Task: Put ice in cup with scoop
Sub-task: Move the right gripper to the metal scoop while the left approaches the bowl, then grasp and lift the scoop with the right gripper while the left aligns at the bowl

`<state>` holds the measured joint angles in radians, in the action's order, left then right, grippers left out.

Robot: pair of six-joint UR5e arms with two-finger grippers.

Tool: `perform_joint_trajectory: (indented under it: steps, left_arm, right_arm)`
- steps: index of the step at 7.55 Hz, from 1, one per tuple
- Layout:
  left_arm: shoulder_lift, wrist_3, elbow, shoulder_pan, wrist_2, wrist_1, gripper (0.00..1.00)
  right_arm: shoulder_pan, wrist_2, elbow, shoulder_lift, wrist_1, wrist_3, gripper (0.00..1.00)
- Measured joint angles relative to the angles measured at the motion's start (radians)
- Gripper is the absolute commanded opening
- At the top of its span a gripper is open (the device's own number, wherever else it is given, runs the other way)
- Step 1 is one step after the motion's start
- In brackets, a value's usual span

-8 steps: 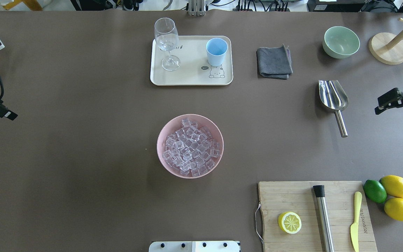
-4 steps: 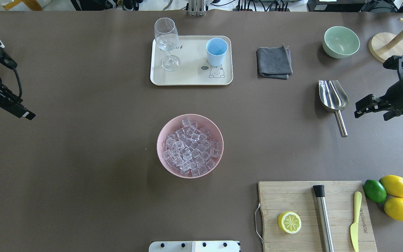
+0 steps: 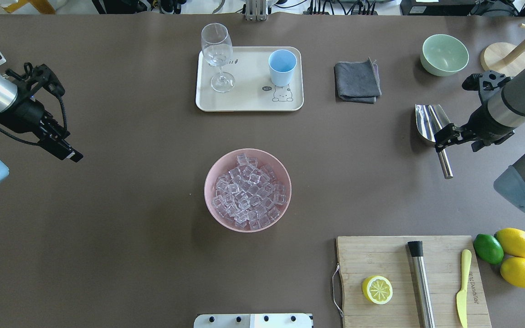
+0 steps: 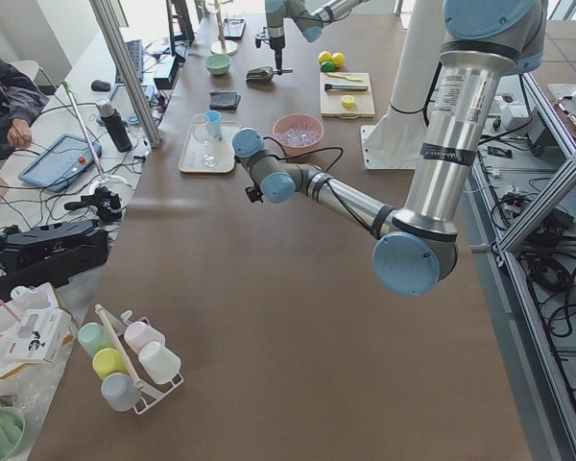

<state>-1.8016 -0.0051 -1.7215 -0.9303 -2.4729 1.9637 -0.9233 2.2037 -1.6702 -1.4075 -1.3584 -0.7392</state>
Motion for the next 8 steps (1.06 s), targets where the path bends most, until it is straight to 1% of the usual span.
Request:
perform_joint_trajectory:
  steps: [2, 3, 4, 5, 6, 7, 8]
  left_arm:
    - [-0.01, -0.001, -0.008, 0.056, 0.029, 0.08, 0.98]
    - [-0.016, 0.0, -0.011, 0.083, 0.051, 0.111, 0.98]
    - [-0.028, 0.0, -0.018, 0.115, 0.098, 0.131, 0.98]
    - [-0.037, 0.0, -0.036, 0.159, 0.171, 0.141, 0.98]
    - [-0.042, 0.0, -0.053, 0.199, 0.235, 0.156, 0.98]
    - [-0.038, 0.0, -0.057, 0.224, 0.275, 0.211, 0.98]
    - [-0.033, 0.001, -0.061, 0.243, 0.302, 0.272, 0.98]
  right_arm:
    - [0.017, 0.0, 0.075, 0.007, 0.071, 0.001, 0.99]
    - [0.019, 0.002, 0.088, 0.002, 0.09, 0.001, 0.94]
    - [0.019, 0.008, 0.087, -0.004, 0.098, 0.001, 0.76]
    - [0.019, 0.011, 0.079, -0.008, 0.097, -0.001, 0.5]
    - [0.019, 0.012, 0.062, -0.019, 0.095, -0.002, 0.29]
    - [0.019, 0.013, 0.043, -0.037, 0.093, -0.003, 0.18]
    - [0.018, 0.013, 0.029, -0.054, 0.093, -0.002, 0.18]
